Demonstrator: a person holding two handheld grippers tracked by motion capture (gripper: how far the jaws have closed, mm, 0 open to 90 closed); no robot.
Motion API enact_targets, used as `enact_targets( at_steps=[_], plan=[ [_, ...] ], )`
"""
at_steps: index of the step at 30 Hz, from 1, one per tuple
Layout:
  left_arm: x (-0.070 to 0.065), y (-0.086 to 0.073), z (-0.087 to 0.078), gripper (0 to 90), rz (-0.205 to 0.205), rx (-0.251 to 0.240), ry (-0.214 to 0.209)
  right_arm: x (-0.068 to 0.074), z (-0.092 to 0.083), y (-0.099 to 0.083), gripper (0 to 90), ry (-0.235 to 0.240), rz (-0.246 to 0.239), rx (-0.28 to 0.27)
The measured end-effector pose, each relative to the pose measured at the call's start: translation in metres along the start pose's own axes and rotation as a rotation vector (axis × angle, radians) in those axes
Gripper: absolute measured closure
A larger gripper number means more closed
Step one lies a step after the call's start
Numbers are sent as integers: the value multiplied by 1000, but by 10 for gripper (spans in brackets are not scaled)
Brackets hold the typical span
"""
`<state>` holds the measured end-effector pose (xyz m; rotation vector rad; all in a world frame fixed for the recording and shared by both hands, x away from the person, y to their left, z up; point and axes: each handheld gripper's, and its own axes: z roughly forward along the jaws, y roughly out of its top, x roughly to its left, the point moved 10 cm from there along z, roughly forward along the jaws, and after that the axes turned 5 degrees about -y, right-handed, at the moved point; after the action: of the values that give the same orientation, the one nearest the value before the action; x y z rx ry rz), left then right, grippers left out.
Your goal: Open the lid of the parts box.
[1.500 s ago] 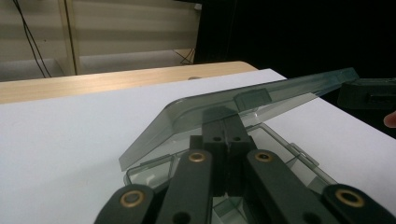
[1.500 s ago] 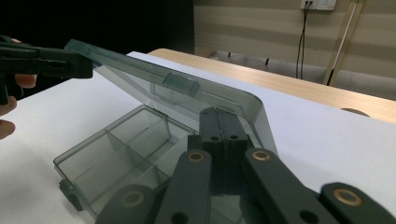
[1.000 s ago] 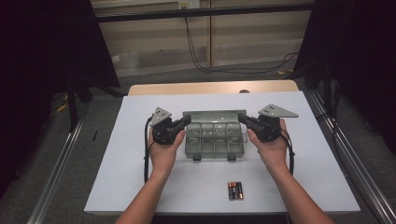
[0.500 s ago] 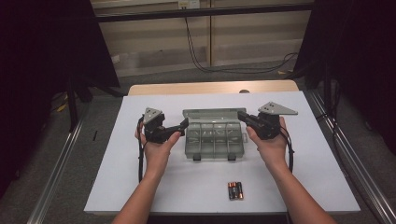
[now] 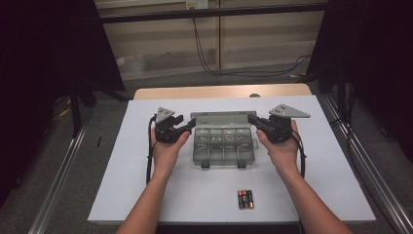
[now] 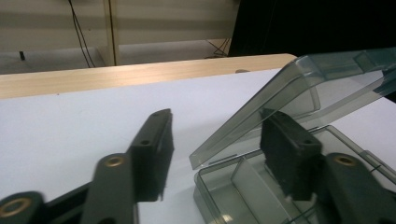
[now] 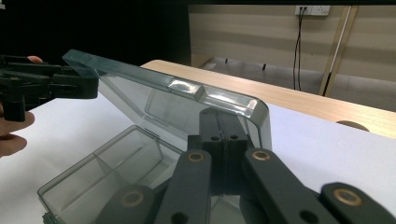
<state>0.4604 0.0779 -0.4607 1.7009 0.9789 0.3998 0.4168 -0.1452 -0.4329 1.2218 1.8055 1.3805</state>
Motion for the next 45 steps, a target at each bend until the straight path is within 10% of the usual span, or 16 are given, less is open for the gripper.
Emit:
enact_targets(
  at_steps=[14, 20, 29, 35, 45],
  plan=[
    [-7, 4, 9, 801, 22, 19, 24, -1, -6, 4, 900, -12, -43, -15],
    [-6, 5, 10, 820, 12, 28, 32, 3, -25, 11, 620, -1, -99, -112],
    [-6, 6, 12, 829, -3, 18, 25, -33, -20, 4, 106, -121, 24, -89],
    [-4, 7, 13, 827, -25, 15, 12, -40, -4, -7, 135, -149, 30, -57],
    [-2, 8, 16, 827, -31, 7, 13, -35, 17, -17, 592, -125, 65, -30]
  ],
)
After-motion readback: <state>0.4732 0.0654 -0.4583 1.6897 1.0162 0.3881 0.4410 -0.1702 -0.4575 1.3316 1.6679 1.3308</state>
